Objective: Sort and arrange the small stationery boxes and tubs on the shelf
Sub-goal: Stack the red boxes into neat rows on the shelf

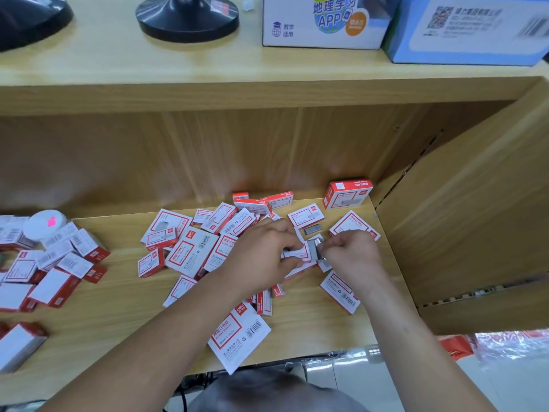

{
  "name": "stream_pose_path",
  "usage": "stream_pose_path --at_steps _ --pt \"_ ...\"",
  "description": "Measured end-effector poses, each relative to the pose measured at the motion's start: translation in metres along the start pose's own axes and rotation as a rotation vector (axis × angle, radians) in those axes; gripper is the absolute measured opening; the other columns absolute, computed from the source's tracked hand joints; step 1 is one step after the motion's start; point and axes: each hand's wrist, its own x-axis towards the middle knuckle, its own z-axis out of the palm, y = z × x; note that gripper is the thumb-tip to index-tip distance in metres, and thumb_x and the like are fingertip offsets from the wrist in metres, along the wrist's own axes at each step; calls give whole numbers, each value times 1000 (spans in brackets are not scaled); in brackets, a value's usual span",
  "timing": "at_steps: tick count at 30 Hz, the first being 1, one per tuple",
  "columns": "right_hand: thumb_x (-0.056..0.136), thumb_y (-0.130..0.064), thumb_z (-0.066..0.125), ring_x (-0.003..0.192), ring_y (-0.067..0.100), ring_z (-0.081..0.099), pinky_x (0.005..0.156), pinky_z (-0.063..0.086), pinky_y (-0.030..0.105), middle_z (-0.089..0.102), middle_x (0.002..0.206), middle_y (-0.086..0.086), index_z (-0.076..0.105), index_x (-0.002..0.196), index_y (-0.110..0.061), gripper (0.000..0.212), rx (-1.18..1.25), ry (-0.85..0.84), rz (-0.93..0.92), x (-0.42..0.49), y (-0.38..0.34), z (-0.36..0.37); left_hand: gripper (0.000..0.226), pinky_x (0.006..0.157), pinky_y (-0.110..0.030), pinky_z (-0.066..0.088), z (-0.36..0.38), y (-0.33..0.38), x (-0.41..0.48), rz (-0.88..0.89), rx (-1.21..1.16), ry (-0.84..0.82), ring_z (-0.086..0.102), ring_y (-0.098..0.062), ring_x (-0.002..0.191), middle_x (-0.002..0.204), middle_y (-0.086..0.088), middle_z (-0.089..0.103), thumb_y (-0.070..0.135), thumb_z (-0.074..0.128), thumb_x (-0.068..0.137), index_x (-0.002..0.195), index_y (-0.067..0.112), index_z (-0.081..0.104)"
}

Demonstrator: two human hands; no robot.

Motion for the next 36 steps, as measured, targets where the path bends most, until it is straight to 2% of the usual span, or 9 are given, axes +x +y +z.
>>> stream_pose_path --at_steps 3,7,10,14,17,24,26,30,36 --pt "88 -25 71 79 16 61 81 55 39 69 80 -4 78 78 -19 13 -19 -19 -26 1 3 -4 24 84 -35 48 -2 0 2 15 35 -4 55 -16 103 107 11 64 35 77 86 107 25 77" --pt "88 -26 70 79 22 64 78 58 40 72 79 2 77 77 -17 16 -80 -36 -49 6 0 -6 19 76 -34 51 -13 5 11 34 95 -109 59 -17 94 98 9 64 42 69 89 95 26 76" --pt "87 -27 71 78 23 65 77 60 41 72 78 3 76 74 -15 18 -126 -47 -70 8 -1 -7 17 69 -36 54 -23 11 44 -15 225 -178 62 -25 85 89 2 67 31 59 94 86 23 72" --pt "86 -27 70 79 23 64 80 59 42 72 80 3 76 74 -14 19 -128 -82 -51 14 -1 -7 12 58 -29 41 -25 23 92 -43 395 -313 63 -27 85 92 -2 68 20 66 90 95 26 76" --pt "86 -30 69 82 23 66 82 59 43 74 87 4 74 70 -13 24 -129 -82 -32 20 -2 -6 1 57 -28 37 -18 27 108 -63 441 -367 64 -25 85 89 1 65 28 74 88 89 28 74" --pt "81 -30 67 71 27 64 66 53 35 64 60 3 69 67 -9 26 -153 -111 -65 21 0 -7 11 60 -28 37 -10 18 109 -12 367 -303 64 -25 88 87 3 67 29 71 87 79 26 64" --pt "80 -31 66 74 27 66 70 56 38 66 63 3 71 69 -12 23 -137 -114 -75 21 0 -8 9 63 -30 42 -19 11 101 1 341 -268 64 -24 93 94 4 69 34 67 90 86 27 70" --pt "80 -31 63 74 27 67 71 57 41 67 64 3 72 73 -12 22 -125 -126 -97 18 -2 -9 37 68 -33 52 -36 2 65 64 289 -347 61 -15 87 91 10 66 60 71 79 100 30 74" --pt "84 -24 63 79 21 66 73 58 41 70 72 0 73 72 -16 18 -78 -120 -87 18 -12 -6 40 75 -32 49 -30 3 38 66 286 -265 58 -19 102 108 4 67 47 74 80 115 28 72"
